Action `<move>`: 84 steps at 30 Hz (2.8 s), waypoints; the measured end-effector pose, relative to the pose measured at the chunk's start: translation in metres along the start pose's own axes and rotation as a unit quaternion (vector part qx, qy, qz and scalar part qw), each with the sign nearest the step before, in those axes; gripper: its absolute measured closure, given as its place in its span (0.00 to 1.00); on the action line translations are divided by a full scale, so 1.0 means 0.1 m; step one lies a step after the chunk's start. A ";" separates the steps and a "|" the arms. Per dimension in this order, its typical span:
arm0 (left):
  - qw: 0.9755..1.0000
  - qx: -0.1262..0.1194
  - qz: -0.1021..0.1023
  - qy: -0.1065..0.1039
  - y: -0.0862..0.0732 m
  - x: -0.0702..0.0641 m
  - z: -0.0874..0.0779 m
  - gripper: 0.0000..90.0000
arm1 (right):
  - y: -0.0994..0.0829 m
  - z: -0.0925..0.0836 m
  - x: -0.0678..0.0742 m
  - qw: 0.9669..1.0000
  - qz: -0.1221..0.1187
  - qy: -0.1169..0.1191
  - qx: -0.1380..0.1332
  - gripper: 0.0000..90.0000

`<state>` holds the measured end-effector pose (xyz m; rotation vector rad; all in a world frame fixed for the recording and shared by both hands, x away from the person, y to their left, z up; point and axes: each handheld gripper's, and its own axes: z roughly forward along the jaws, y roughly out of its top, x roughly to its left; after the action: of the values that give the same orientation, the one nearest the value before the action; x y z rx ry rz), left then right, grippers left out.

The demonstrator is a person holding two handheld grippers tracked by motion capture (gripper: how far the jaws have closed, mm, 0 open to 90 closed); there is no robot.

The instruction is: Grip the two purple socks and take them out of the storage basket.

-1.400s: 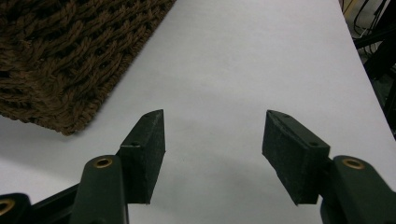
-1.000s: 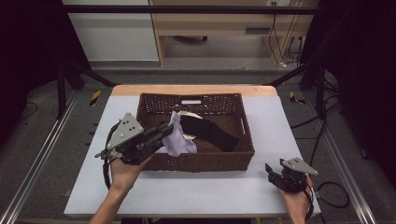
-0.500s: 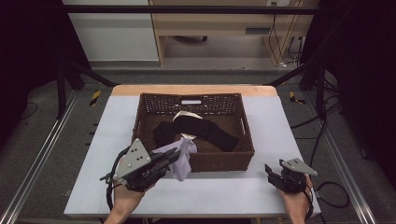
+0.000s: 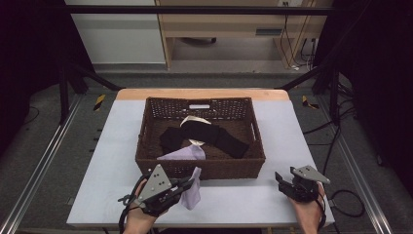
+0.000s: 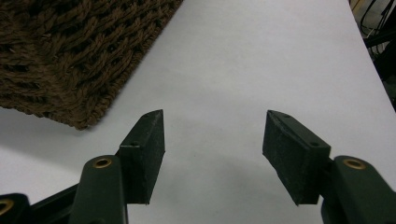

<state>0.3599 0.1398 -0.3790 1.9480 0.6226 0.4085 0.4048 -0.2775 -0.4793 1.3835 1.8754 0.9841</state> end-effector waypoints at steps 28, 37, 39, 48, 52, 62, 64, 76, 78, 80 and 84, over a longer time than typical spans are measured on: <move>0.995 0.101 -0.020 0.012 -0.46 0.10 0.51 0.82 | -0.02 0.03 -0.01 0.998 0.026 0.016 -0.056 0.29; 0.998 0.058 -0.023 0.025 -0.27 0.14 0.29 0.69 | -0.04 0.03 -0.01 0.998 0.024 0.004 -0.060 0.25; 0.998 0.051 -0.022 0.029 -0.24 0.15 0.25 0.68 | -0.03 0.03 0.00 0.998 0.026 0.004 -0.058 0.25; 0.997 0.000 -0.038 0.068 0.16 0.42 0.09 0.56 | -0.04 0.04 0.02 0.998 0.014 -0.003 -0.057 0.23; 0.995 0.001 -0.047 0.084 0.29 0.56 0.11 0.53 | -0.03 0.04 0.02 0.998 0.014 -0.003 -0.057 0.23; 0.989 0.021 -0.074 0.127 0.61 1.04 0.26 0.51 | -0.03 0.04 0.03 0.998 0.014 -0.001 -0.054 0.23; 0.987 0.021 -0.084 0.132 0.64 1.11 0.31 0.51 | -0.03 0.04 0.03 0.998 0.010 -0.002 -0.056 0.23; 0.981 0.075 -0.095 0.151 0.64 1.50 0.68 0.50 | -0.03 0.05 0.04 0.999 0.004 -0.001 -0.050 0.24; 0.980 0.083 -0.099 0.151 0.61 1.54 0.73 0.50 | -0.03 0.05 0.04 0.999 0.004 -0.001 -0.049 0.24; 0.979 0.091 -0.101 0.152 0.58 1.58 0.78 0.49 | -0.03 0.05 0.04 0.999 0.005 -0.001 -0.049 0.24; 0.976 0.114 -0.094 0.160 0.54 1.63 0.86 0.49 | -0.03 0.05 0.04 0.999 0.004 0.000 -0.049 0.24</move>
<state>0.5508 0.1533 -0.3661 2.0322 1.0942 0.5580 0.4066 -0.2731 -0.4846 1.3358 1.7988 1.0657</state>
